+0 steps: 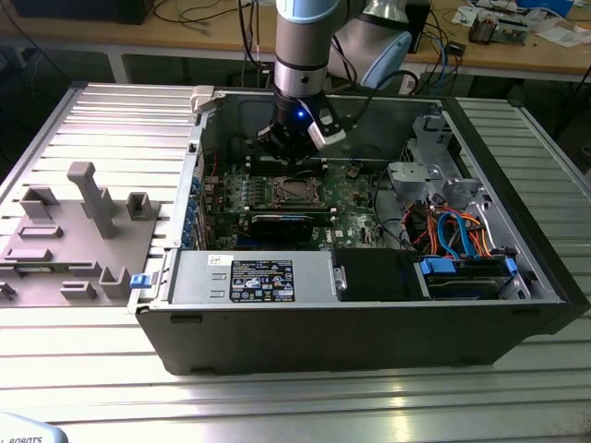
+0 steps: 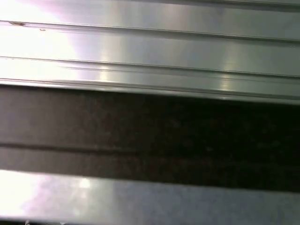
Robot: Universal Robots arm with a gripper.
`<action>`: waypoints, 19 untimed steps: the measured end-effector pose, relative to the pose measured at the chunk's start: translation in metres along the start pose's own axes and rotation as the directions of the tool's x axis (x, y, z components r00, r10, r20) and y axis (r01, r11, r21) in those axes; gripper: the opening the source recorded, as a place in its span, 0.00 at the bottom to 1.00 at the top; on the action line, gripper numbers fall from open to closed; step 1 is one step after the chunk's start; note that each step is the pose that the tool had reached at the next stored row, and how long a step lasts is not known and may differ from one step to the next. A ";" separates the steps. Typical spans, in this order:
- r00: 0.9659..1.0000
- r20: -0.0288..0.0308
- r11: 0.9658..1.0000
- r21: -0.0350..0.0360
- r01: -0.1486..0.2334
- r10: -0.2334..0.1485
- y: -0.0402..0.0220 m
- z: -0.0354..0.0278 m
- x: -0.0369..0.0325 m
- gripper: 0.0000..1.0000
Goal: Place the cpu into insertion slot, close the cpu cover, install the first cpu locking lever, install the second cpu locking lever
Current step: 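Install the first cpu locking lever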
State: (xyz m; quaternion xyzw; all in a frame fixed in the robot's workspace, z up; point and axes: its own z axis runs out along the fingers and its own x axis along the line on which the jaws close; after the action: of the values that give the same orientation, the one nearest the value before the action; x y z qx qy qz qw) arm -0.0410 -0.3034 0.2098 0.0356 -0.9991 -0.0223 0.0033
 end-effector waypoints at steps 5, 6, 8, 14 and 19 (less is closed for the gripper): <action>1.000 0.000 1.000 0.000 0.000 0.000 -0.0004 0.0011 -0.0052 0.11; 1.000 0.000 1.000 0.000 0.000 0.000 -0.0004 0.0013 -0.0056 0.11; 1.000 0.000 1.000 0.000 0.000 0.000 -0.0005 0.0015 -0.0061 0.11; 1.000 0.000 1.000 0.000 0.000 0.000 -0.0006 0.0023 -0.0076 0.11; 1.000 0.000 1.000 0.000 0.000 0.000 -0.0007 0.0030 -0.0084 0.11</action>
State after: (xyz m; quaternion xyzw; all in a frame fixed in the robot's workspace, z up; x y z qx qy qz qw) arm -0.0325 -0.3033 0.2068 0.0356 -0.9991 -0.0223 0.0032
